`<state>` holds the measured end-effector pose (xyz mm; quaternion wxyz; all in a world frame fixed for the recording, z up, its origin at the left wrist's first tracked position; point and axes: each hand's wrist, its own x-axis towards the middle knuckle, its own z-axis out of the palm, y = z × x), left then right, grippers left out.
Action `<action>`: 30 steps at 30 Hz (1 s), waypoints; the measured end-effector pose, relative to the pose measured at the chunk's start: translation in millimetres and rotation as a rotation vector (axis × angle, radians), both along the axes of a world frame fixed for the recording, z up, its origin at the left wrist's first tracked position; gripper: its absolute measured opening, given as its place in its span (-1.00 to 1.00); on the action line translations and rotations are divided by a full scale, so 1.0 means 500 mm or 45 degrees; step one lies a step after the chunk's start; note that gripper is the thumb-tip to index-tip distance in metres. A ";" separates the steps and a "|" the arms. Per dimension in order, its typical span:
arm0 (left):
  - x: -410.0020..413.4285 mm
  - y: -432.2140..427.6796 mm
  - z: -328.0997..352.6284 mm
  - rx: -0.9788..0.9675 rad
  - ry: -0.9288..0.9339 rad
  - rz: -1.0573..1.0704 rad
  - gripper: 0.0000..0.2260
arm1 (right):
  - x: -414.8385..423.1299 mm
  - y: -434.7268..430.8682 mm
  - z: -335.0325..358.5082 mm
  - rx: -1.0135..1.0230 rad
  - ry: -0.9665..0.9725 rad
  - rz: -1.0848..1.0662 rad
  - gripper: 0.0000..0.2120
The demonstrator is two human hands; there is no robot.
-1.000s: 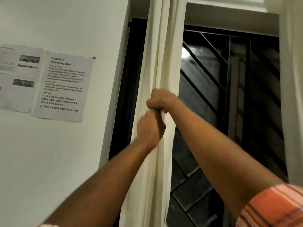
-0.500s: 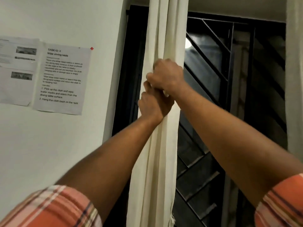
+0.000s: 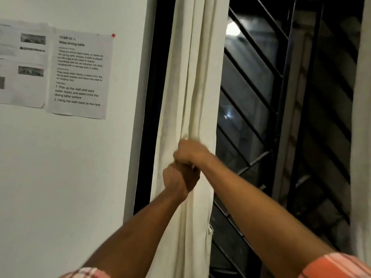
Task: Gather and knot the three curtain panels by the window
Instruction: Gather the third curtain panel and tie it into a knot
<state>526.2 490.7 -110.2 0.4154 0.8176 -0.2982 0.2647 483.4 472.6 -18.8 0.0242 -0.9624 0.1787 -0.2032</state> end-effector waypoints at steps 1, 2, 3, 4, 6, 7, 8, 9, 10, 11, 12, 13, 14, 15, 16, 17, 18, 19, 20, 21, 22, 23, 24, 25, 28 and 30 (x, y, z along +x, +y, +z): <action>-0.011 0.009 0.026 0.037 -0.109 0.047 -0.69 | -0.005 0.005 0.028 -0.064 -0.115 0.010 -0.77; -0.014 0.012 0.054 0.011 -0.205 0.055 -0.65 | -0.011 0.012 0.061 -0.123 -0.267 0.023 -0.83; -0.025 0.018 0.083 -0.065 -0.249 0.023 -0.60 | -0.016 0.019 0.093 -0.179 -0.428 0.031 -0.87; -0.034 0.023 0.117 -0.128 -0.283 0.004 -0.55 | -0.021 0.026 0.126 -0.244 -0.576 0.029 -0.90; -0.034 0.023 0.170 -0.305 -0.426 0.058 -0.41 | -0.028 0.034 0.179 -0.343 -0.781 0.010 -0.93; -0.032 0.020 0.190 -0.345 -0.461 0.060 -0.34 | -0.032 0.037 0.198 -0.371 -0.832 0.003 -0.93; -0.031 0.018 0.203 -0.341 -0.452 0.037 -0.31 | -0.033 0.037 0.208 -0.384 -0.851 -0.001 -0.92; -0.031 0.017 0.210 -0.312 -0.410 0.020 -0.32 | -0.033 0.035 0.211 -0.382 -0.841 -0.002 -0.89; -0.025 0.009 0.205 -0.251 -0.367 0.004 -0.39 | -0.031 0.035 0.207 -0.361 -0.805 0.003 -0.87; -0.023 0.005 0.188 -0.193 -0.314 -0.013 -0.48 | -0.026 0.033 0.194 -0.312 -0.756 0.010 -0.84; -0.016 0.000 0.164 -0.202 -0.252 -0.054 -0.56 | -0.019 0.031 0.172 -0.241 -0.705 0.015 -0.82; -0.006 -0.008 0.125 -0.282 -0.160 -0.134 -0.63 | -0.012 0.028 0.141 -0.158 -0.654 0.015 -0.83; 0.002 -0.012 0.079 -0.390 -0.054 -0.213 -0.68 | -0.003 0.023 0.100 -0.078 -0.612 0.013 -0.87; 0.007 -0.016 0.025 -0.486 0.045 -0.291 -0.71 | 0.004 0.017 0.052 -0.004 -0.581 0.010 -0.92; 0.004 -0.014 -0.027 -0.593 0.160 -0.389 -0.72 | 0.009 0.010 -0.002 0.057 -0.547 0.008 -0.95; -0.003 -0.010 -0.072 -0.753 0.332 -0.513 -0.72 | 0.011 0.002 -0.056 0.098 -0.504 0.015 -0.94; -0.013 -0.005 -0.107 -0.933 0.547 -0.620 -0.71 | 0.014 -0.006 -0.109 0.117 -0.444 0.034 -0.91; -0.018 0.000 -0.128 -1.055 0.732 -0.595 -0.71 | 0.016 -0.016 -0.154 0.123 -0.378 0.068 -0.87; -0.019 0.007 -0.138 -1.073 0.832 -0.519 -0.71 | 0.016 -0.025 -0.190 0.119 -0.334 0.114 -0.84; -0.018 0.015 -0.142 -1.004 0.846 -0.442 -0.71 | 0.011 -0.032 -0.216 0.108 -0.338 0.172 -0.80; -0.018 0.023 -0.141 -0.946 0.824 -0.436 -0.70 | 0.004 -0.039 -0.236 0.091 -0.405 0.234 -0.76; -0.012 0.029 -0.142 -0.827 0.738 -0.471 -0.66 | -0.005 -0.042 -0.250 0.065 -0.551 0.302 -0.71; -0.009 0.033 -0.139 -0.651 0.610 -0.518 -0.58 | -0.016 -0.042 -0.259 0.023 -0.766 0.352 -0.64; -0.001 0.033 -0.145 -0.461 0.508 -0.550 -0.55 | -0.029 -0.039 -0.268 -0.003 -1.007 0.366 -0.57; 0.000 0.035 -0.166 -0.162 0.410 -0.447 -0.82 | -0.050 -0.047 -0.290 0.283 -1.480 0.283 -0.41; -0.011 0.033 -0.181 -0.206 0.390 -0.410 -0.77 | -0.055 -0.060 -0.302 0.666 -1.464 0.271 -0.34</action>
